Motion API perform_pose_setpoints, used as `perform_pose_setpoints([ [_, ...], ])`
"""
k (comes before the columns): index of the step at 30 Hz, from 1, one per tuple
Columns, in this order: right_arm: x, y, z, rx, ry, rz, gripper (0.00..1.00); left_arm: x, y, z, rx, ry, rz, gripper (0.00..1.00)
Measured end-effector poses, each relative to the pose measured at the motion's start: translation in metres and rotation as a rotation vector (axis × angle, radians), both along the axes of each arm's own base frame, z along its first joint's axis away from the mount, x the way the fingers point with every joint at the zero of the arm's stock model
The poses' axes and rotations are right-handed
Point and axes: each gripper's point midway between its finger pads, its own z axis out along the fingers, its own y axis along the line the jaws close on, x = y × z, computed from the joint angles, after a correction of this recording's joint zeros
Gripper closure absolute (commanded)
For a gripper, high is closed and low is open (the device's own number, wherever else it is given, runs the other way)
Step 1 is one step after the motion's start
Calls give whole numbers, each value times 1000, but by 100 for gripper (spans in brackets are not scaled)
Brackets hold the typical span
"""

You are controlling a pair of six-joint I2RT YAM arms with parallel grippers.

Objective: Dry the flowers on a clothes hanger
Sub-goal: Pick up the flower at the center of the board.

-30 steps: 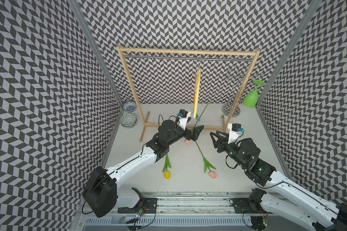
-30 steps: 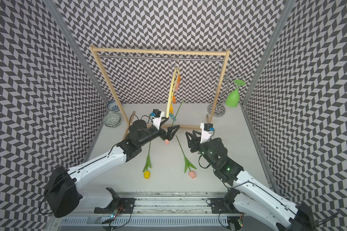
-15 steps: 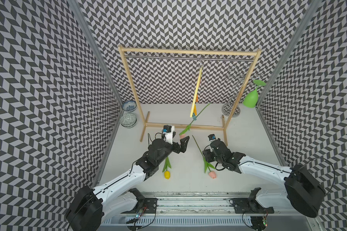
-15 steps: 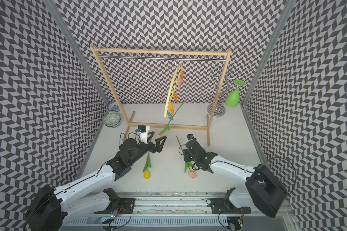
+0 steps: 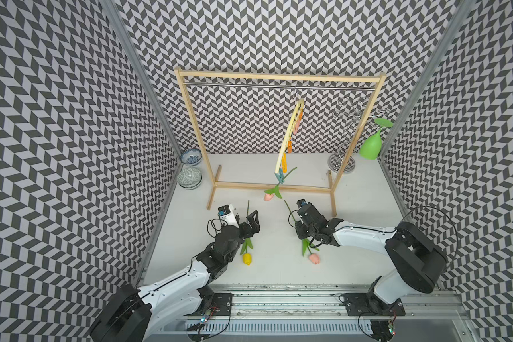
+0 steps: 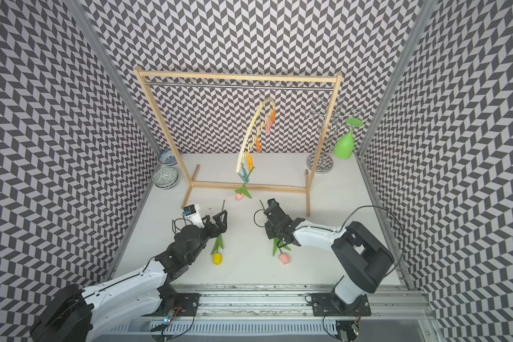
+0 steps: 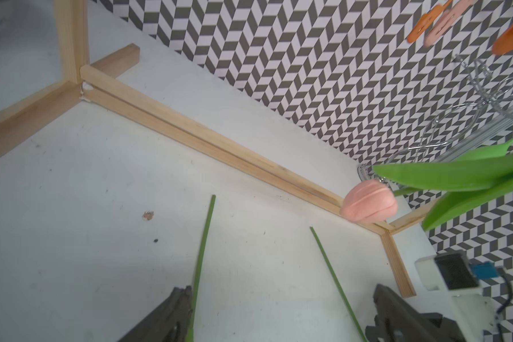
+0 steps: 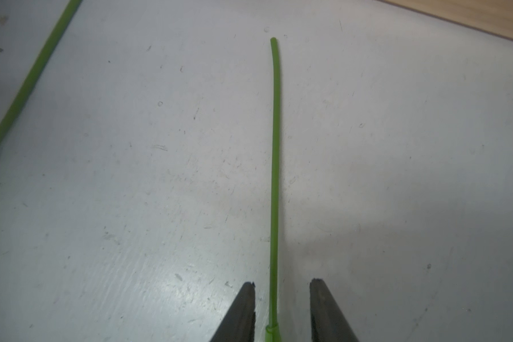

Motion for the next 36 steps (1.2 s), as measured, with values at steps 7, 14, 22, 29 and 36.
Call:
perform_pose_setpoints([
  [7,3,4,-11,-40,16,23,74,2,-3,9,14,-30,-12,0],
  [14,10,13,-13,-58,17,40,84,1,-5,9,28,-34,-29,0],
  [22,9,10,-14,-77,21,36,81,1,-6,13,26,-47,-38,0],
  [29,4,7,-16,-63,19,26,100,0,-8,18,19,-67,-53,0],
  [36,-1,2,31,13,-46,9,100,-3,-3,21,8,-88,-41,0],
])
